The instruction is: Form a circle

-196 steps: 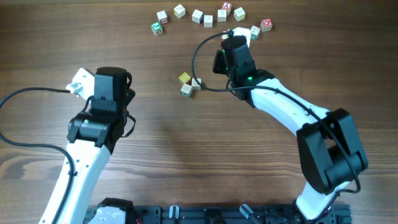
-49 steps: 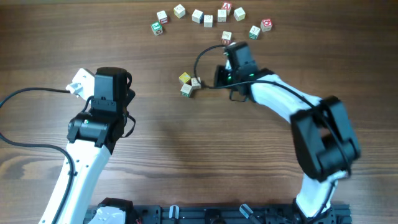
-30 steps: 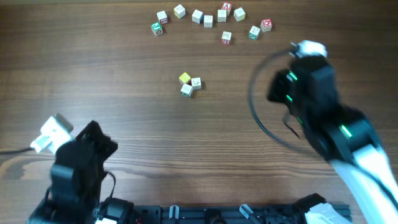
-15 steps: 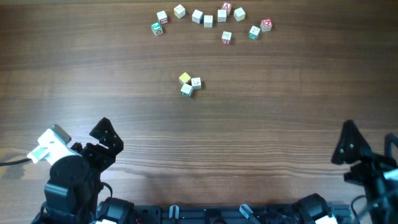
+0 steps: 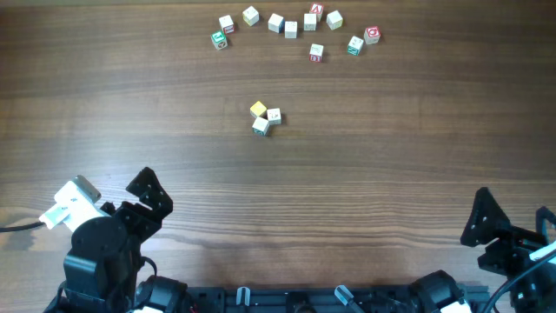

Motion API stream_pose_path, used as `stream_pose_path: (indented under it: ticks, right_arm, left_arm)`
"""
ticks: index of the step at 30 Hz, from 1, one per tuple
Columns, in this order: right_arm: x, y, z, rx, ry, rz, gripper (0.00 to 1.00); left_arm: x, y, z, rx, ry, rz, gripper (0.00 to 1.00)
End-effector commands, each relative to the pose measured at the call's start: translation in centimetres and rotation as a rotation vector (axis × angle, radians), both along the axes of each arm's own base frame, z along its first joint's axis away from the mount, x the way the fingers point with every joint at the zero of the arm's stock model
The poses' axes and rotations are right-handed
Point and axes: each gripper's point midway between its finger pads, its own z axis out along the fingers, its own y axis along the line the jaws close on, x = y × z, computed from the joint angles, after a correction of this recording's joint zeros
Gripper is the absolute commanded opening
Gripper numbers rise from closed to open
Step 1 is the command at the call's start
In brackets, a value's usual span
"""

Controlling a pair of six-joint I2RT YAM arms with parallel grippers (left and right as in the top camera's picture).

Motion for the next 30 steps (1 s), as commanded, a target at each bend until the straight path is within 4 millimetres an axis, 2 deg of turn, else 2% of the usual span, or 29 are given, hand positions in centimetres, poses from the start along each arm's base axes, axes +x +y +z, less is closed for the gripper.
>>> stream_pose_path:
  ticks: [1,9,14,22,26,30]
  right_arm:
    - [-0.2,-0.4,-0.2,-0.010,0.005,-0.019,0.99]
    - [-0.2,-0.5,-0.2,-0.011,0.005,-0.025,0.99]
    - [-0.6,-1.6,0.0,0.005,-0.011,-0.109,1.00]
    - [-1.9,-2.3,0.4,0.090,-0.191,-0.162,0.99]
    - [-1.0,-1.8,-0.6,0.127,-0.283,-0.156,1.00]
    - [1.4,-0.6,-1.6,0.166,-0.382,-0.111,1.00]
  left_arm:
    - [0.0,0.2,0.1,0.022,0.001,0.000,1.00]
    - [0.0,0.2,0.1,0.022,0.001,0.000,1.00]
    - [0.0,0.2,0.1,0.022,0.001,0.000,1.00]
    - [0.0,0.2,0.1,0.022,0.001,0.000,1.00]
    - [0.0,0.2,0.1,0.022,0.001,0.000,1.00]
    - [0.0,0.2,0.1,0.022,0.001,0.000,1.00]
